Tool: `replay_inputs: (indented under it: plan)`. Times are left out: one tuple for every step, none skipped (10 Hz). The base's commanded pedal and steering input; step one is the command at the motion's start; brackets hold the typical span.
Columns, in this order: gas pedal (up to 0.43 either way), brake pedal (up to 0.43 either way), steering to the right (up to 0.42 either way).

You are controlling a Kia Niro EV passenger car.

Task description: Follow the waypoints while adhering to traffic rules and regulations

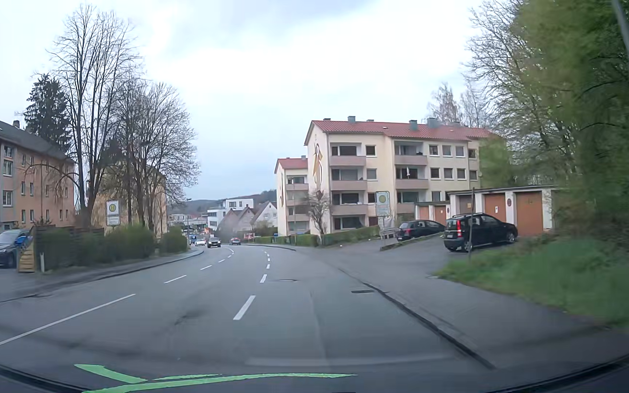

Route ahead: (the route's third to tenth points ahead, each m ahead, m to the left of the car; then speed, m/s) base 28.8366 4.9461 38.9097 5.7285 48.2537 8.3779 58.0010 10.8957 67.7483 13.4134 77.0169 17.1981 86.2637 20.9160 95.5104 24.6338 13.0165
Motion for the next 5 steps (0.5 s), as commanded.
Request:
replay_inputs:
  plan:
    - [0.000, 0.030, -0.018]
    - [0.000, 0.043, -0.018]
    - [0.000, 0.043, -0.018]
    - [0.000, 0.049, -0.019]
    - [0.000, 0.055, -0.019]
